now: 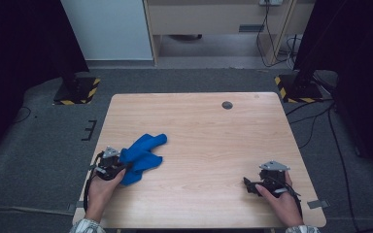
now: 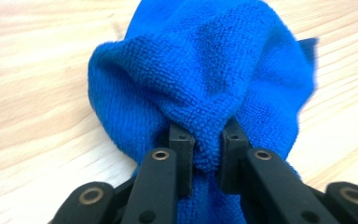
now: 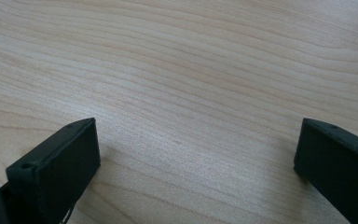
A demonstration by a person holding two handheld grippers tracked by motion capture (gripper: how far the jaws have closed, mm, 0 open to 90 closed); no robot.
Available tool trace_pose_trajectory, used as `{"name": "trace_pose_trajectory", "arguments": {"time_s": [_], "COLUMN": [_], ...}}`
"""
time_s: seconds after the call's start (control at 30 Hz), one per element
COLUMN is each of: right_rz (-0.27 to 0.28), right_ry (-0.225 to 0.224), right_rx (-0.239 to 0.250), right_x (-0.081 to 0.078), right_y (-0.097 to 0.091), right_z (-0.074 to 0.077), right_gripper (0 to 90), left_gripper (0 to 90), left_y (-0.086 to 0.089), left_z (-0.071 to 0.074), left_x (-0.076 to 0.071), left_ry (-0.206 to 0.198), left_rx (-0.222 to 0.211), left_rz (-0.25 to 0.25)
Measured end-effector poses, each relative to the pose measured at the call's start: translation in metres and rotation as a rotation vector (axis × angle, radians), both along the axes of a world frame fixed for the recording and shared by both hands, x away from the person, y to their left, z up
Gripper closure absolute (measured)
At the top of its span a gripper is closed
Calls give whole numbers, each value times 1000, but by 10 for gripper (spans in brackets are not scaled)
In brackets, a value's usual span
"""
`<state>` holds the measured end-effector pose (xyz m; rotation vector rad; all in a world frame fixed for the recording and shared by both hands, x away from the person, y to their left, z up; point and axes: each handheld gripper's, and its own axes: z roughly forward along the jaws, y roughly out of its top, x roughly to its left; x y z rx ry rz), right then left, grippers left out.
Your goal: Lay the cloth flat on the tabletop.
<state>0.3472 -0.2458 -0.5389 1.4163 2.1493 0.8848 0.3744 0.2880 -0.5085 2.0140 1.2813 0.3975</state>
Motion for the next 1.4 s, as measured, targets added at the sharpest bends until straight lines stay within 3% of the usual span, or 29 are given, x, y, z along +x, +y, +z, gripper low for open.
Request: {"name": "trace_pose_trajectory", "arguments": {"time_s": [0.23,0.4,0.8,1.03,1.17,1.4], "right_rz": [0,0,0,-1,-2,12], "right_ry": [0,0,0,0,0,5], "right_rx": [0,0,0,0,1,5], "right_x": [0,0,0,0,0,1], "right_y": [0,0,0,0,0,1], "right_z": [0,0,0,0,0,0], "right_gripper": [2,3,3,2,2,4], "left_gripper": [795,797,797,796,795,793], "left_y": [-31,-58,-127,-163,-181,-199], "left_z": [18,29,48,55,50,19], "left_x": [1,2,1,0,5,26], "left_ry": [-32,-31,-32,-14,14,98], "left_rx": [-49,-85,-66,-80,-54,-7], "left_rz": [-76,-147,-313,-403,-440,-450]}}
